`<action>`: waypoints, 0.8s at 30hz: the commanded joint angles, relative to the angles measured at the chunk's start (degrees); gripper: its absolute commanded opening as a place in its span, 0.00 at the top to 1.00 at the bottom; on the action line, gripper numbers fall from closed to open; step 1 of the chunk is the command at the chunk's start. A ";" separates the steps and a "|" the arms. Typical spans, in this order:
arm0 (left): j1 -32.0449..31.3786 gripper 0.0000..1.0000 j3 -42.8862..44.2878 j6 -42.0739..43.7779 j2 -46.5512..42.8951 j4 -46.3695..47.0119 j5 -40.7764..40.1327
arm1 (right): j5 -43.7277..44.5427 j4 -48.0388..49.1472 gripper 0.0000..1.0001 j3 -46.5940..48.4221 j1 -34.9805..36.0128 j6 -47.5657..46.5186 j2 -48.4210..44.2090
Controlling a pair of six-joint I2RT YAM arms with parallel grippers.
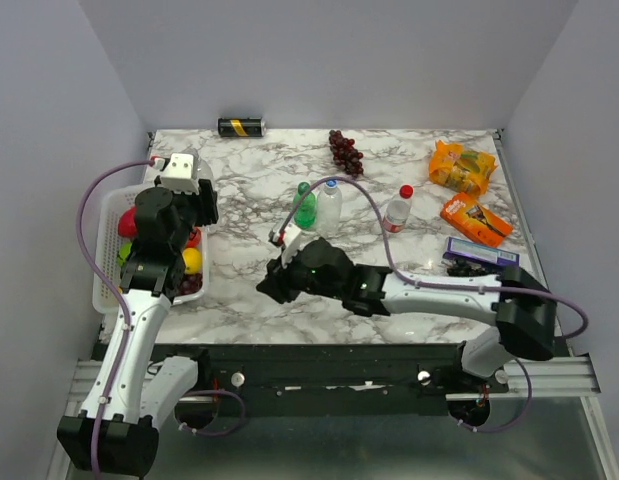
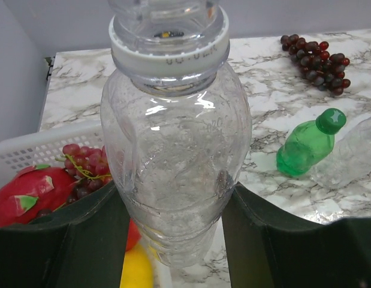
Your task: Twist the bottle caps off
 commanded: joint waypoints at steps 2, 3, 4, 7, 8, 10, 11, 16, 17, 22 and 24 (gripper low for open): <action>0.61 0.59 -0.18 -1.19 0.09 1.17 1.86 | -1.82 9.05 0.63 5.47 0.94 0.93 15.75; 0.61 0.59 -0.27 -1.37 0.18 1.17 2.64 | -1.39 8.98 0.63 8.18 0.94 0.41 17.89; 0.61 0.59 -0.35 -1.63 0.27 1.43 3.35 | -1.12 8.89 0.63 9.51 0.94 0.06 19.91; 0.52 0.59 -0.44 -2.95 0.80 1.96 5.45 | 1.16 8.80 0.62 14.00 0.94 -1.17 26.51; 0.52 0.59 -0.53 -3.13 0.97 1.96 5.98 | 1.77 8.98 0.62 14.88 0.94 -1.61 27.57; 0.52 0.59 -0.44 -3.65 1.06 2.14 7.12 | 3.45 8.63 0.62 17.85 0.85 -2.93 30.91; 0.52 0.59 -0.44 -3.74 1.15 2.14 7.31 | 4.06 7.84 0.61 19.01 0.85 -3.54 31.96; 0.44 0.59 -0.44 -3.83 0.62 2.14 7.66 | 5.65 5.29 0.59 25.77 -0.02 -5.39 39.77; 0.44 0.59 -0.44 -3.66 0.36 2.14 7.22 | 5.47 4.76 0.59 27.44 -0.90 -5.22 40.40; 0.35 0.59 -0.44 -3.48 -0.87 1.70 6.25 | 4.68 4.58 0.59 30.61 -2.57 -5.31 44.10; 0.44 0.59 -0.53 -3.48 -1.05 1.79 6.16 | 5.99 4.41 0.59 32.63 -3.01 -5.05 46.12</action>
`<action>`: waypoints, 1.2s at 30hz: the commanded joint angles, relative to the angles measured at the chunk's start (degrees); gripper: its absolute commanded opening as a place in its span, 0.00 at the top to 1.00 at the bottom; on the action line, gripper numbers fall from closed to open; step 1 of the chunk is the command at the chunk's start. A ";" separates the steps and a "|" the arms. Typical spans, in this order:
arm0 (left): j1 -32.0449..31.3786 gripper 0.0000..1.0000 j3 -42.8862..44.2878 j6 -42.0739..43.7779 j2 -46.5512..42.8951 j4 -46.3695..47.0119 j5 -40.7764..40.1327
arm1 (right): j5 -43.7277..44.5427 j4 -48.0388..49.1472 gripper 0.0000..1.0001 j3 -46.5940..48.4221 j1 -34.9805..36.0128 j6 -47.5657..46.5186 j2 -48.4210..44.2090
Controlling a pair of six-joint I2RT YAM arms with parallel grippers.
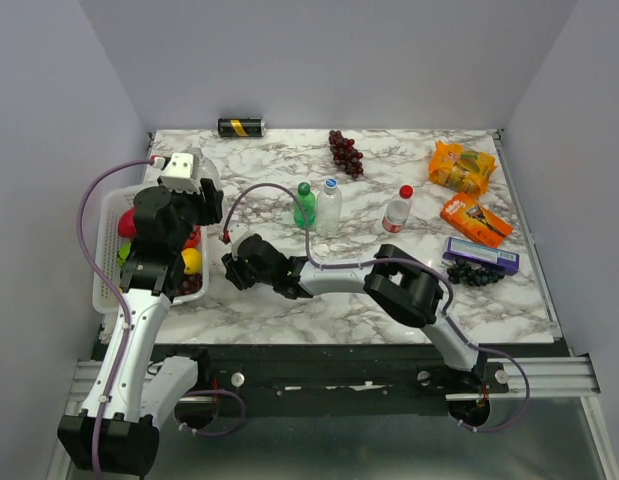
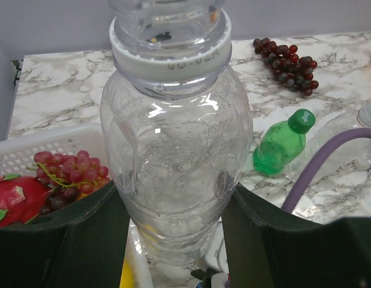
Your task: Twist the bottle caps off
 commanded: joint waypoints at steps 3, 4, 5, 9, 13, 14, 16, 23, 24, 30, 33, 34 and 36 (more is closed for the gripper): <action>-0.13 0.59 -0.44 -0.55 -1.05 0.87 0.59 | 5.50 -0.64 0.57 6.02 -1.95 -0.21 6.61; -0.13 0.59 -0.36 -0.64 -0.87 0.78 0.85 | 6.12 -0.64 0.57 6.55 -2.03 -0.04 7.23; -0.13 0.59 -0.36 -0.73 -0.69 0.78 0.94 | 6.91 -0.56 0.57 6.99 -2.30 0.14 7.84; -0.13 0.59 -0.36 -0.90 -0.08 0.78 1.21 | 10.16 -0.46 0.51 7.87 -2.65 1.54 9.08; -0.13 0.59 -0.44 -0.90 -0.17 0.87 1.21 | 11.40 -1.70 0.36 8.58 -2.74 4.27 9.34; -0.13 0.59 -0.44 -0.99 -0.25 0.87 1.12 | 11.40 -2.05 0.32 8.49 -2.65 4.36 9.34; -0.13 0.59 -0.44 -0.99 -0.08 0.87 1.21 | 11.66 -2.22 0.25 8.23 -2.65 4.36 9.26; -0.13 0.59 -0.53 -0.99 0.27 0.96 1.65 | 11.31 -2.22 0.16 8.40 -3.00 3.66 8.47; -0.13 0.59 -0.53 -0.90 0.36 0.96 1.56 | 11.49 -2.14 0.16 8.14 -3.00 3.83 7.77; -0.22 0.59 -0.53 -0.81 0.27 0.96 1.38 | 4.31 6.83 0.16 -3.27 -3.00 0.33 -1.80; -0.13 0.58 -0.45 -0.64 0.45 0.87 2.08 | 0.43 3.59 0.16 -7.84 -3.00 -1.88 -10.14; -0.13 0.58 -0.36 -0.64 0.54 0.87 2.26 | -0.63 2.53 0.16 -9.08 -3.00 -2.23 -15.04; -0.22 0.58 -0.27 -0.64 0.63 0.78 2.96 | -1.87 0.77 0.16 -14.43 -3.00 -2.06 -19.81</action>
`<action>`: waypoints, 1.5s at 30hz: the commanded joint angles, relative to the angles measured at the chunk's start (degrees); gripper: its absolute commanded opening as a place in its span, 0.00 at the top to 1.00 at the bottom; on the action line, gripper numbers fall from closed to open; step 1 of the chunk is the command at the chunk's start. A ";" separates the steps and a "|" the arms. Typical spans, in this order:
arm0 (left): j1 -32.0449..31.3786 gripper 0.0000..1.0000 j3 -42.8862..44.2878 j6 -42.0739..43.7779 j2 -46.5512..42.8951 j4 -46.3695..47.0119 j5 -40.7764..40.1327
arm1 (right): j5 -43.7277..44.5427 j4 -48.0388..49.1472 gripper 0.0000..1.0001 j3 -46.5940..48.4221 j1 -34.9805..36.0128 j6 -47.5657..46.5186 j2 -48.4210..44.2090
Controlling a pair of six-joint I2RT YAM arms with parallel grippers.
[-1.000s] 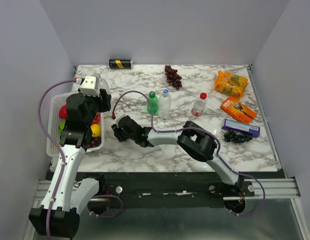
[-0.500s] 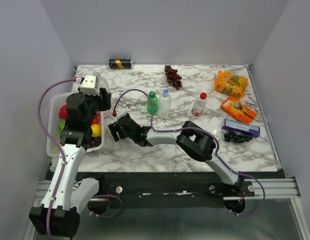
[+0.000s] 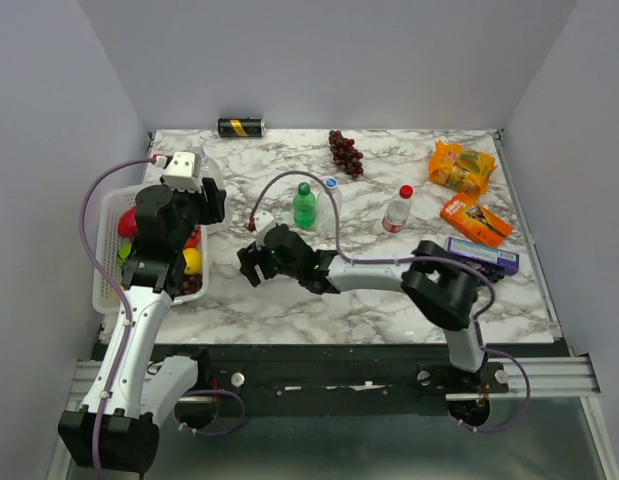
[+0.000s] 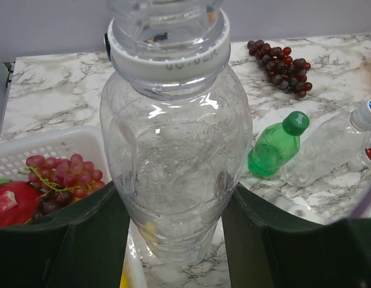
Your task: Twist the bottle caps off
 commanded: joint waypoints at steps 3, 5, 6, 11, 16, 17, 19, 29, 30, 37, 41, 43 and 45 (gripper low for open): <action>-0.37 0.58 -0.51 -0.09 -0.03 0.11 5.03 | -5.84 -2.41 0.16 -13.23 -0.42 -0.98 -22.59; -0.72 0.58 -1.04 0.52 0.14 1.34 8.46 | -5.83 -5.91 0.17 -15.98 -2.08 2.00 -29.60; -1.33 0.58 -1.04 0.96 0.84 1.51 10.22 | -6.18 -7.32 0.18 -18.08 -3.14 3.58 -31.83; -8.01 0.57 0.89 5.17 4.97 -1.21 20.60 | -16.11 -19.52 0.23 -19.16 -15.07 7.90 -44.92; -16.88 0.57 1.86 8.52 7.70 -3.41 25.00 | -18.49 -27.11 0.24 -13.89 -18.18 4.04 -54.25; -17.42 0.56 1.86 8.70 7.88 -3.58 26.14 | -18.49 -28.07 0.24 -12.05 -18.18 3.68 -54.70; -18.47 0.56 2.30 8.96 8.75 -4.19 27.37 | -19.19 -29.13 0.25 -10.29 -18.18 3.59 -54.79; -22.34 0.55 3.44 11.07 10.95 -7.01 29.66 | -23.76 -31.07 0.32 -2.55 -18.18 4.12 -47.06; -22.61 0.55 3.44 11.07 10.96 -7.10 29.75 | -24.02 -31.07 0.32 -2.28 -18.09 4.29 -46.45; -23.84 0.55 3.79 12.39 11.48 -8.15 29.49 | -26.22 -28.87 0.34 -1.84 -17.74 5.52 -44.25; -24.02 0.55 3.97 12.74 11.83 -8.85 29.31 | -26.40 -27.12 0.35 -2.02 -17.74 5.88 -43.02; -24.10 0.55 3.97 13.00 12.01 -9.03 29.31 | -26.14 -26.94 0.37 -2.02 -17.65 5.79 -42.57; -24.19 0.55 4.06 13.00 12.19 -9.21 29.31 | -25.96 -26.50 0.43 -2.02 -17.65 5.79 -41.87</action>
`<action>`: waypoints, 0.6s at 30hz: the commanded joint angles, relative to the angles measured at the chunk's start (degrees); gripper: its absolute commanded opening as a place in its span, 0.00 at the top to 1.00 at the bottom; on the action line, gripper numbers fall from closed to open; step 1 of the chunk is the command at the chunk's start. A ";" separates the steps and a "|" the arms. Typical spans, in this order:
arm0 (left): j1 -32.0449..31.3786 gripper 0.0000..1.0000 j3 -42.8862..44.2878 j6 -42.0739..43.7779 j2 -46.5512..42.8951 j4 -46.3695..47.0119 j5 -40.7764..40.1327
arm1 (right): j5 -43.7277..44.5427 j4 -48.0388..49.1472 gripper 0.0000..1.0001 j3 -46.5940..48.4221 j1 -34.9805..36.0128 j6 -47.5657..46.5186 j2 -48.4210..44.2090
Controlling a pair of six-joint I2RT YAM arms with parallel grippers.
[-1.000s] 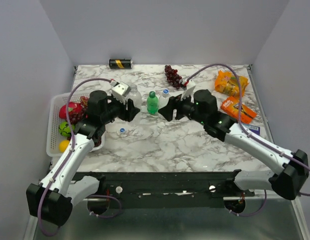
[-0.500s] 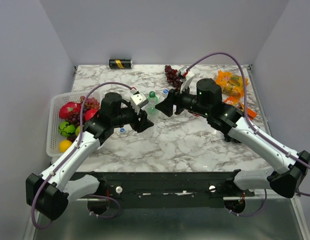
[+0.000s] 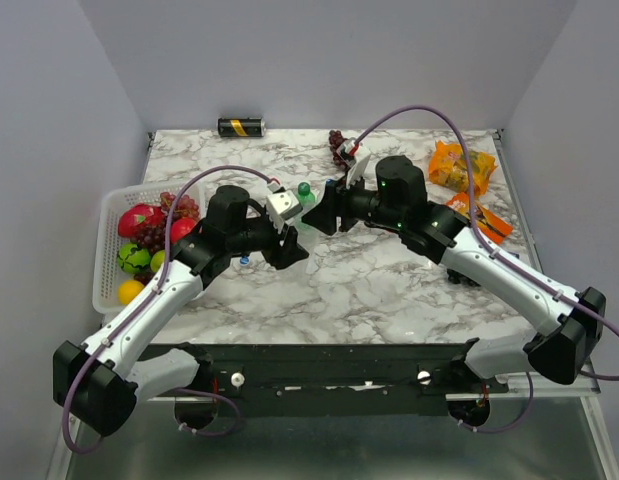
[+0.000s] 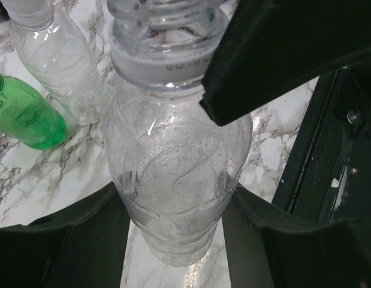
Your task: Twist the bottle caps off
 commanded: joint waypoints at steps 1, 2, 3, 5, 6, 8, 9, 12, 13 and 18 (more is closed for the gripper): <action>-0.45 0.55 2.05 1.27 0.54 -1.03 1.55 | -1.24 1.72 0.46 1.94 0.32 0.50 1.73; -0.45 0.55 2.05 1.36 0.62 -1.12 1.64 | -1.33 2.24 0.47 1.85 0.40 0.50 1.91; -0.45 0.55 2.05 1.36 0.62 -1.12 1.64 | -1.59 2.60 0.50 1.77 0.32 0.50 2.26; -0.54 0.55 2.05 1.53 0.71 -1.21 1.47 | -2.03 3.30 0.59 1.68 0.32 0.50 2.62; -0.54 0.55 2.05 1.53 0.80 -1.21 1.29 | -2.20 3.74 0.65 1.50 0.40 0.41 2.70; -0.54 0.47 2.05 1.53 0.63 -1.21 0.15 | -1.77 4.70 0.82 0.80 0.32 0.24 2.53; -0.54 0.40 2.05 1.53 0.62 -1.21 -0.29 | -1.33 4.88 0.87 0.62 0.40 0.06 2.53; -0.54 0.13 1.87 1.18 -0.43 -0.86 -2.22 | 1.21 5.33 0.99 0.18 0.32 -0.38 2.00; -0.54 0.02 1.87 1.09 -0.95 -0.68 -2.83 | 1.92 5.41 0.99 0.10 0.31 -0.55 1.65; 0.42 0.01 1.35 2.15 -4.38 -1.12 -7.23 | 8.77 5.67 0.99 -1.39 0.58 -1.43 0.07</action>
